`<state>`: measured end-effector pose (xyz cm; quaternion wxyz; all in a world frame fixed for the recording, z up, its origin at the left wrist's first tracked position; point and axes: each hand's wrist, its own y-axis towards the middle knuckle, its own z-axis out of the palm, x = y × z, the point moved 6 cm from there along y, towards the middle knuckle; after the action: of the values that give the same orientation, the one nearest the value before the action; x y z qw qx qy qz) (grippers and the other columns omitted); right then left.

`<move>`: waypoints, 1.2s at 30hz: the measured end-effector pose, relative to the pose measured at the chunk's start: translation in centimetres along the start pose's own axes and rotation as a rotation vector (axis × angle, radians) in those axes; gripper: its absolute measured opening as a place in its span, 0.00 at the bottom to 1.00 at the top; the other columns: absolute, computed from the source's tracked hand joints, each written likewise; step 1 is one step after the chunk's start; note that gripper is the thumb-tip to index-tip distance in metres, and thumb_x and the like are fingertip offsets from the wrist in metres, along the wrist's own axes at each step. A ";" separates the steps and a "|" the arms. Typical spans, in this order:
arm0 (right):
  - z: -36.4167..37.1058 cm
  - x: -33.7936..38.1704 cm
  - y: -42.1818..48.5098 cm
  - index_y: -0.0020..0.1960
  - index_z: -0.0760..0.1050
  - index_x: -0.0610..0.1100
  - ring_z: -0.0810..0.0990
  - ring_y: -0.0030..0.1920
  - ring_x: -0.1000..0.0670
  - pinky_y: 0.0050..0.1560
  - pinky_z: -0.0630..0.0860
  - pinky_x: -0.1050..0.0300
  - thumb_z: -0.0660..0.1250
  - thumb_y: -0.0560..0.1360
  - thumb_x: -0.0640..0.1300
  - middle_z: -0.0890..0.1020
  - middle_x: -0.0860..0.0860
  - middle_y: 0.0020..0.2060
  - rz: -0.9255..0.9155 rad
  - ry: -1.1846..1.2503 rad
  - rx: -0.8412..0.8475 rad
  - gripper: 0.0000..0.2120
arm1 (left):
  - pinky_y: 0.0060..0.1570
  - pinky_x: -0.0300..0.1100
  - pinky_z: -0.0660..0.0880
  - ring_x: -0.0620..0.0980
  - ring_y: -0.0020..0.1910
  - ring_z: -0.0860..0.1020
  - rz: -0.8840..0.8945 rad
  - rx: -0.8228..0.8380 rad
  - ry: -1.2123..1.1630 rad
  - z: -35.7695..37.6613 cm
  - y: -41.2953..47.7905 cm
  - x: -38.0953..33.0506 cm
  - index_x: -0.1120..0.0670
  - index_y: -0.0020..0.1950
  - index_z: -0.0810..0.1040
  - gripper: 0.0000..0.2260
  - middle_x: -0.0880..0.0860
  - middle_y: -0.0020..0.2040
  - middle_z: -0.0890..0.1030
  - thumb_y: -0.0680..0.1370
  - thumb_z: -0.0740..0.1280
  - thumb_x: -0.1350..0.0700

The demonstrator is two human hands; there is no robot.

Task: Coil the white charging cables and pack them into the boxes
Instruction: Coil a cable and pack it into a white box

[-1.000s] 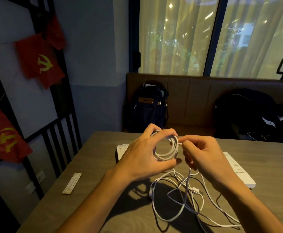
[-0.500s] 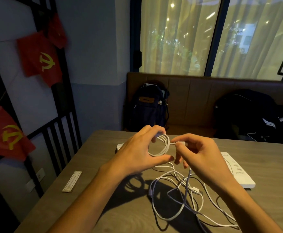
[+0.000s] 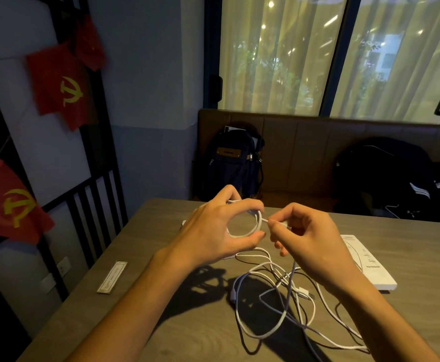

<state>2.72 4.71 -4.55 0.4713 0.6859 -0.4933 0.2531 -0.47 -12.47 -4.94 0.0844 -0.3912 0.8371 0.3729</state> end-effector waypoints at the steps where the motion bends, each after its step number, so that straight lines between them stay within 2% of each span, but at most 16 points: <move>1: 0.3 -0.3 0.0 0.46 0.81 0.48 0.84 0.35 0.50 0.37 0.83 0.54 0.70 0.77 0.44 0.85 0.50 0.35 0.015 0.003 0.013 0.02 | 0.43 0.44 0.79 0.42 0.51 0.74 -0.017 0.012 -0.001 -0.1 0.0 0.4 0.36 0.63 0.77 0.17 0.42 0.53 0.69 0.74 0.71 0.38; 4: 1.1 -1.2 0.0 0.47 0.80 0.47 0.85 0.37 0.52 0.38 0.82 0.56 0.69 0.78 0.45 0.86 0.51 0.35 0.071 0.037 0.060 0.02 | 0.48 0.44 0.80 0.40 0.53 0.73 -0.072 0.030 -0.014 -0.1 0.0 1.0 0.36 0.64 0.77 0.19 0.41 0.54 0.70 0.74 0.73 0.40; 9: 2.5 -2.2 -0.1 0.52 0.79 0.52 0.86 0.43 0.53 0.45 0.84 0.54 0.68 0.77 0.54 0.87 0.52 0.41 0.126 0.075 0.169 0.08 | 0.53 0.39 0.78 0.39 0.57 0.71 -0.047 0.090 -0.039 1.3 0.1 -0.5 0.37 0.69 0.74 0.24 0.42 0.57 0.68 0.74 0.75 0.44; 11: 2.7 -2.1 0.0 0.54 0.79 0.55 0.86 0.42 0.51 0.44 0.84 0.50 0.66 0.79 0.52 0.86 0.51 0.41 0.067 0.037 0.157 0.05 | 0.55 0.40 0.78 0.40 0.59 0.71 -0.026 0.150 -0.064 2.2 -0.1 -1.0 0.36 0.72 0.70 0.28 0.41 0.59 0.68 0.75 0.76 0.47; 13: 2.6 -2.1 0.1 0.54 0.80 0.54 0.85 0.39 0.50 0.43 0.84 0.47 0.64 0.81 0.51 0.85 0.50 0.39 0.037 0.028 0.152 0.06 | 0.55 0.39 0.78 0.41 0.58 0.72 -0.047 0.176 -0.072 2.2 -0.1 -0.8 0.35 0.74 0.68 0.30 0.42 0.59 0.69 0.75 0.75 0.47; 15: 2.9 -2.1 0.0 0.57 0.79 0.53 0.85 0.40 0.48 0.43 0.84 0.47 0.63 0.81 0.53 0.86 0.49 0.40 0.040 0.065 0.203 0.09 | 0.56 0.39 0.77 0.41 0.56 0.73 -0.095 0.184 -0.095 1.6 -0.1 0.0 0.36 0.74 0.69 0.29 0.43 0.58 0.70 0.75 0.76 0.46; 18: 3.5 -2.1 0.0 0.61 0.77 0.55 0.87 0.43 0.50 0.47 0.85 0.50 0.62 0.81 0.52 0.87 0.51 0.43 0.037 0.088 0.255 0.11 | 0.62 0.45 0.76 0.41 0.61 0.74 -0.165 0.214 -0.147 0.9 -0.4 1.4 0.37 0.73 0.69 0.31 0.43 0.62 0.73 0.73 0.77 0.45; 21: 3.9 -2.3 0.5 0.61 0.78 0.54 0.87 0.44 0.50 0.47 0.85 0.51 0.62 0.81 0.50 0.87 0.52 0.43 0.036 0.092 0.201 0.10 | 0.62 0.48 0.78 0.42 0.64 0.75 -0.287 0.285 -0.276 0.4 -0.7 3.2 0.35 0.74 0.67 0.33 0.43 0.67 0.74 0.73 0.76 0.42; 22: 3.9 -2.5 0.8 0.61 0.78 0.53 0.87 0.43 0.50 0.46 0.85 0.51 0.63 0.81 0.49 0.87 0.52 0.43 0.044 0.103 0.170 0.11 | 0.59 0.47 0.80 0.43 0.62 0.76 -0.348 0.259 -0.325 -0.1 -0.8 4.2 0.36 0.74 0.68 0.31 0.44 0.66 0.75 0.73 0.74 0.39; 24: 3.6 -2.8 1.5 0.62 0.79 0.51 0.87 0.43 0.49 0.45 0.85 0.51 0.64 0.81 0.47 0.87 0.51 0.43 0.066 0.124 0.105 0.11 | 0.55 0.46 0.80 0.44 0.61 0.76 -0.485 0.106 -0.353 -1.2 -1.1 7.7 0.39 0.72 0.71 0.27 0.46 0.65 0.76 0.75 0.66 0.34; 26: 3.5 -3.2 2.2 0.61 0.79 0.51 0.87 0.42 0.49 0.45 0.85 0.50 0.64 0.81 0.47 0.87 0.51 0.42 0.077 0.113 0.071 0.11 | 0.58 0.45 0.74 0.47 0.65 0.74 -0.636 -0.048 -0.281 -1.3 -2.3 12.6 0.43 0.72 0.72 0.25 0.48 0.69 0.75 0.78 0.61 0.34; 27: 3.5 -3.5 2.5 0.61 0.80 0.50 0.87 0.41 0.48 0.45 0.85 0.49 0.64 0.81 0.47 0.87 0.51 0.41 0.081 0.106 0.061 0.10 | 0.59 0.46 0.73 0.49 0.66 0.74 -0.717 -0.061 -0.238 -0.6 -3.3 14.9 0.45 0.74 0.71 0.26 0.50 0.71 0.74 0.79 0.61 0.34; 29: 3.5 -4.1 3.0 0.60 0.79 0.50 0.87 0.40 0.47 0.45 0.85 0.48 0.64 0.82 0.47 0.87 0.50 0.41 0.103 0.128 0.035 0.10 | 0.65 0.52 0.72 0.53 0.69 0.72 -0.850 0.020 -0.185 1.7 -5.2 18.2 0.48 0.76 0.68 0.31 0.53 0.73 0.72 0.79 0.61 0.33; 31: 3.7 -4.9 3.3 0.60 0.77 0.50 0.87 0.40 0.45 0.45 0.85 0.48 0.64 0.81 0.46 0.87 0.48 0.41 0.149 0.201 0.015 0.09 | 0.71 0.57 0.68 0.56 0.73 0.66 -0.869 0.082 -0.134 3.4 -5.9 19.4 0.47 0.76 0.69 0.31 0.54 0.73 0.71 0.78 0.62 0.32; 33: 4.1 -5.5 3.4 0.59 0.76 0.52 0.87 0.40 0.45 0.44 0.85 0.49 0.64 0.81 0.46 0.87 0.47 0.40 0.187 0.237 0.011 0.08 | 0.72 0.58 0.65 0.57 0.75 0.63 -0.855 0.088 -0.091 3.9 -5.6 19.3 0.46 0.76 0.68 0.32 0.54 0.74 0.69 0.77 0.63 0.31; 36: 4.5 -5.9 3.4 0.57 0.75 0.55 0.87 0.40 0.45 0.42 0.85 0.53 0.64 0.81 0.46 0.87 0.46 0.40 0.196 0.227 0.018 0.07 | 0.73 0.61 0.61 0.59 0.77 0.61 -0.828 0.100 -0.048 4.4 -4.7 18.8 0.42 0.80 0.57 0.37 0.53 0.79 0.65 0.76 0.67 0.32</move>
<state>-3.22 3.06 -9.94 0.4908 0.6057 -0.4992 0.3783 -10.55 -22.53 -18.86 0.2658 -0.6814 0.6238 0.2754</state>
